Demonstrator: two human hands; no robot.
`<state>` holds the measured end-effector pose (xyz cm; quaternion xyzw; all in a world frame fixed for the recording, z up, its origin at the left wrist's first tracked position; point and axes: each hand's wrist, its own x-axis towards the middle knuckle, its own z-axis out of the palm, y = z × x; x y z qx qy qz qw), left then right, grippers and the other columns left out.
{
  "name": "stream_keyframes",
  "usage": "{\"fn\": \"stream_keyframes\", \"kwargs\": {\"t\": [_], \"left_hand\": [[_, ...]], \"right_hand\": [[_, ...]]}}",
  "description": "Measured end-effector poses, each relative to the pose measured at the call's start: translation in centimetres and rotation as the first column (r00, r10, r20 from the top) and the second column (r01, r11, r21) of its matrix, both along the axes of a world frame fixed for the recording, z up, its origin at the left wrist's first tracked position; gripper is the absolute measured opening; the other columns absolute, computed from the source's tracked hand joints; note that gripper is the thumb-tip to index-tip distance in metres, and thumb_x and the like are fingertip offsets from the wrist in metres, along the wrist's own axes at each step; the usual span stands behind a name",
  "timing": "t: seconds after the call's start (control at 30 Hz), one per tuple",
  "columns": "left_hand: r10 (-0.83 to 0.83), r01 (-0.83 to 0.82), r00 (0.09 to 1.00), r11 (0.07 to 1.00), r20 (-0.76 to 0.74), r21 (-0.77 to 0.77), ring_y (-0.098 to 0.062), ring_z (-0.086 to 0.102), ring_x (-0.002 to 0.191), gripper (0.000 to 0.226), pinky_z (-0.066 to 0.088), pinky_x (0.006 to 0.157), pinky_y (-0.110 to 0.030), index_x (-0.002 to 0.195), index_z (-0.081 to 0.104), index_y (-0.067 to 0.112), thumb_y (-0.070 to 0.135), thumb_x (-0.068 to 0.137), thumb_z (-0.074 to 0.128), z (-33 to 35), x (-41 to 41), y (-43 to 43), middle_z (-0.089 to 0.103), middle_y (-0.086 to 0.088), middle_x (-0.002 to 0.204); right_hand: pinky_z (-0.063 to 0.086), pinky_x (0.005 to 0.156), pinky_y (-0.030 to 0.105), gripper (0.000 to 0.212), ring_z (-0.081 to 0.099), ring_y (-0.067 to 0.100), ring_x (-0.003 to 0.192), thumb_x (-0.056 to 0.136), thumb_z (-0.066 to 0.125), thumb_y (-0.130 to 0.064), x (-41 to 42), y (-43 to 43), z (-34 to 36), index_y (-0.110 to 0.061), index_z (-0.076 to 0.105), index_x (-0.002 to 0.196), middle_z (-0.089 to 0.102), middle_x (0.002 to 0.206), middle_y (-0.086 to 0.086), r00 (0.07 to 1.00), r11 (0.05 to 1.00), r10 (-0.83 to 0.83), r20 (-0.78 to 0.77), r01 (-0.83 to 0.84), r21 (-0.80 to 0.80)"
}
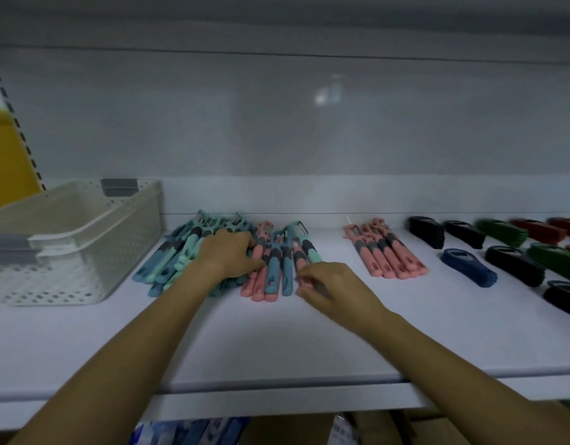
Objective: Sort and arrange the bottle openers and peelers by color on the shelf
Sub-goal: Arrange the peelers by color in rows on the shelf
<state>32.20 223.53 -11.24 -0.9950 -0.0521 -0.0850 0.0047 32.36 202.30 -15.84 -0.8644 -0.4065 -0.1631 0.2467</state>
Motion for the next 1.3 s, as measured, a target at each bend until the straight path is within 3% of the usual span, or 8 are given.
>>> {"fn": "stream_keyframes", "kwargs": {"t": [0.2, 0.33, 0.5, 0.57, 0.63, 0.8, 1.07, 1.3], "left_hand": [[0.078, -0.078, 0.997, 0.997, -0.003, 0.008, -0.030, 0.057, 0.101, 0.033, 0.039, 0.077, -0.033, 0.104, 0.052, 0.012, 0.041, 0.094, 0.041, 0.3, 0.1, -1.0, 0.062, -0.012, 0.110], [0.087, -0.041, 0.986, 0.955, 0.144, -0.294, -0.034, 0.056, 0.103, 0.039, 0.043, 0.085, -0.038, 0.116, 0.048, 0.004, 0.034, 0.100, 0.030, 0.2, -0.4, -0.8, 0.059, -0.019, 0.116], [0.086, 0.191, 0.941, 0.666, 0.329, -0.721, -0.026, 0.052, 0.110, 0.039, 0.036, 0.086, -0.028, 0.138, 0.036, 0.017, 0.031, 0.103, 0.026, 1.3, -1.0, -2.8, 0.054, -0.015, 0.125], [0.113, 0.238, 0.930, 0.539, 0.349, -0.808, -0.029, 0.054, 0.105, 0.034, 0.040, 0.086, -0.032, 0.132, 0.044, 0.016, 0.024, 0.102, 0.030, 1.2, -0.2, -3.9, 0.055, -0.022, 0.123], [0.132, 0.253, 0.933, 0.419, 0.334, -0.872, -0.038, 0.053, 0.112, 0.032, 0.042, 0.095, -0.041, 0.128, 0.047, 0.015, 0.020, 0.101, 0.032, 0.9, 0.4, -5.3, 0.053, -0.026, 0.126], [0.159, 0.247, 0.943, 0.258, 0.293, -0.934, -0.038, 0.048, 0.121, 0.036, 0.038, 0.103, -0.045, 0.135, 0.041, 0.016, 0.020, 0.101, 0.029, 0.5, 1.2, -8.3, 0.051, -0.020, 0.131], [0.119, 0.272, 0.940, 0.304, 0.319, -0.913, -0.027, 0.047, 0.124, 0.044, 0.035, 0.108, -0.036, 0.142, 0.031, 0.013, 0.020, 0.099, 0.037, 0.1, 2.7, -11.2, 0.047, -0.010, 0.138], [-0.032, 0.305, 0.947, 0.392, 0.319, -0.868, -0.016, 0.050, 0.105, 0.042, 0.033, 0.076, -0.013, 0.139, 0.036, 0.013, 0.014, 0.097, 0.043, -1.0, 4.0, -16.8, 0.052, -0.008, 0.131]], "right_hand": [[0.031, 0.093, 0.002, 0.031, 0.057, 0.013, 0.110, 0.092, 0.053, -0.010, -0.3, -0.6, 0.2, -0.008, 0.059, 0.123, 0.062, 0.122, 0.005, 0.991, 0.949, -0.071, -0.117, 0.103, 0.296], [0.027, 0.089, -0.007, 0.030, 0.049, 0.002, 0.105, 0.092, 0.052, -0.004, -0.3, -0.9, 0.7, -0.008, 0.061, 0.121, 0.059, 0.122, 0.002, 0.986, 0.909, -0.095, -0.140, 0.143, 0.393], [0.033, 0.091, 0.001, 0.029, 0.060, 0.017, 0.099, 0.092, 0.050, -0.014, -0.6, -0.9, 0.9, -0.003, 0.063, 0.116, 0.066, 0.113, 0.011, 0.977, 0.920, -0.209, 0.039, 0.183, 0.345], [0.043, 0.092, 0.018, 0.036, 0.066, 0.024, 0.092, 0.090, 0.044, -0.023, -0.8, -0.7, 0.9, -0.002, 0.065, 0.111, 0.069, 0.105, 0.012, 0.980, 0.956, -0.176, 0.096, 0.146, 0.254], [0.036, 0.096, 0.018, 0.031, 0.067, 0.025, 0.089, 0.088, 0.050, -0.017, -0.4, -0.8, 0.9, 0.000, 0.067, 0.107, 0.070, 0.101, 0.014, 0.967, 0.957, -0.183, 0.180, 0.133, 0.258], [0.038, 0.076, -0.003, 0.024, 0.058, -0.004, 0.080, 0.091, 0.055, -0.006, -0.4, -2.5, 2.2, -0.003, 0.064, 0.113, 0.066, 0.098, 0.001, 0.981, 0.845, -0.174, -0.082, 0.191, 0.500], [0.039, 0.079, 0.006, 0.021, 0.055, 0.007, 0.089, 0.090, 0.058, -0.010, 0.6, -6.7, 2.1, -0.006, 0.067, 0.108, 0.063, 0.100, -0.004, 0.949, 0.806, -0.315, -0.029, 0.284, 0.520], [0.039, 0.067, 0.003, 0.019, 0.060, 0.012, 0.084, 0.091, 0.056, -0.011, 2.9, -10.3, 1.4, -0.007, 0.066, 0.107, 0.066, 0.093, -0.001, 0.914, 0.742, -0.358, -0.191, 0.403, 0.536]]}}
